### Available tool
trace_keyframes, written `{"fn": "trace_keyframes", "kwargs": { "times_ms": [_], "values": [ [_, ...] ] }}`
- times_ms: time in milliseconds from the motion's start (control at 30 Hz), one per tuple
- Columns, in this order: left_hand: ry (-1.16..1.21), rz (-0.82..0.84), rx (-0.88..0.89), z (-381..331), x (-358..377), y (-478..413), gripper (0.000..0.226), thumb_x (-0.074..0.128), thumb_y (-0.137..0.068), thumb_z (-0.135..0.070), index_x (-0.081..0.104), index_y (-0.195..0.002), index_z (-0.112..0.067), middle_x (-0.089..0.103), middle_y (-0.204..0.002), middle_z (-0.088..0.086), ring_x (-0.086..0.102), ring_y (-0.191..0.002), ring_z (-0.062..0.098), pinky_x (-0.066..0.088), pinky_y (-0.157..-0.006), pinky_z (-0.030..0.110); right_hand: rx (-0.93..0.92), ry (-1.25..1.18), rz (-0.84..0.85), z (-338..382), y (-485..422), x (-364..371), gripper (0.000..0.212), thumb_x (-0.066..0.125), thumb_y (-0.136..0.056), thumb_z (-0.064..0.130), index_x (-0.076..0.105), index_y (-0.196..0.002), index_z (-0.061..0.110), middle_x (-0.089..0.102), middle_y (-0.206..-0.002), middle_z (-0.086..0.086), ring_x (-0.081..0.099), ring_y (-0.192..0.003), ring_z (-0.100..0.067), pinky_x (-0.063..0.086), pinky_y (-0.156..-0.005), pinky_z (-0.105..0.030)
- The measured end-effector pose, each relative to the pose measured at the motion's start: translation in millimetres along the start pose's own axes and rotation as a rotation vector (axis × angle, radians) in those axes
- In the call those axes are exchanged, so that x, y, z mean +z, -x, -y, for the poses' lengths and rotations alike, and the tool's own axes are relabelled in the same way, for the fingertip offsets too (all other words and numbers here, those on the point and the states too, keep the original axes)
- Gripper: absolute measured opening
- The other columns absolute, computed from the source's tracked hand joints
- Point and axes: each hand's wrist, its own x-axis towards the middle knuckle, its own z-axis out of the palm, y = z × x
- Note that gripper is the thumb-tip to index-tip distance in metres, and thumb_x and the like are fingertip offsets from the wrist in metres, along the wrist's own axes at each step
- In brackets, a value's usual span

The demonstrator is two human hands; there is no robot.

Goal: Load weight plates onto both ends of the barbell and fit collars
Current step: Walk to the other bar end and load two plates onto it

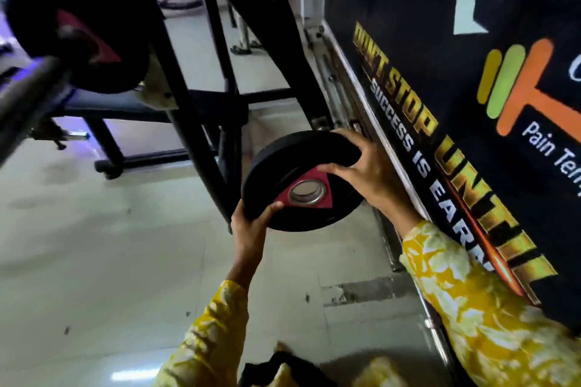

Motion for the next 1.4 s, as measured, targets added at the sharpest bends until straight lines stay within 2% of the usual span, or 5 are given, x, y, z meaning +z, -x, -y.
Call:
{"fn": "trace_keyframes", "kwargs": {
  "times_ms": [333, 533, 733, 933, 1400],
  "values": [
    [0.073, -0.208, 0.098, -51, -172, 12, 0.030, 0.081, -0.066, -0.015, 0.066, -0.092, -0.013, 0.070, -0.081, -0.001, 0.064, -0.073, 0.010, 0.051, -0.059, 0.024, -0.297, -0.011, 0.090, 140, 17, 131, 0.068, 0.085, -0.059, 0.028, 0.059, -0.119, 0.010, 0.060, -0.120, -0.010, 0.054, -0.114, -0.022, 0.044, -0.099, -0.037],
    [0.039, -0.227, 0.141, -62, -278, 19, 0.033, 0.078, -0.070, -0.008, 0.065, -0.100, -0.011, 0.071, -0.088, 0.001, 0.065, -0.078, 0.008, 0.053, -0.066, 0.026, -0.301, -0.057, 0.101, 194, 50, 211, 0.064, 0.085, -0.060, 0.019, 0.059, -0.117, 0.006, 0.060, -0.111, -0.009, 0.054, -0.102, -0.013, 0.037, -0.085, -0.001],
    [0.046, -0.189, 0.190, -80, -350, 1, 0.035, 0.080, -0.064, -0.018, 0.066, -0.095, -0.014, 0.069, -0.081, -0.005, 0.062, -0.074, 0.006, 0.049, -0.062, 0.020, -0.331, -0.112, 0.079, 241, 62, 267, 0.061, 0.085, -0.060, 0.019, 0.060, -0.115, 0.008, 0.060, -0.111, -0.010, 0.056, -0.104, -0.018, 0.044, -0.091, -0.018],
    [-0.012, -0.184, 0.256, -99, -383, -31, 0.059, 0.077, -0.052, -0.045, 0.066, -0.101, -0.015, 0.071, -0.090, -0.001, 0.064, -0.080, 0.009, 0.053, -0.068, 0.027, -0.338, -0.119, 0.018, 262, 46, 292, 0.061, 0.084, -0.062, 0.023, 0.059, -0.115, 0.006, 0.062, -0.113, -0.012, 0.057, -0.107, -0.020, 0.045, -0.097, -0.033],
    [0.019, -0.085, 0.308, -121, -389, -75, 0.039, 0.083, -0.064, -0.013, 0.066, -0.098, -0.013, 0.070, -0.088, -0.002, 0.066, -0.079, 0.006, 0.052, -0.068, 0.020, -0.348, -0.081, -0.072, 263, 18, 301, 0.069, 0.083, -0.061, 0.027, 0.056, -0.120, 0.002, 0.061, -0.118, -0.013, 0.056, -0.113, -0.020, 0.045, -0.099, -0.033]
  ]
}}
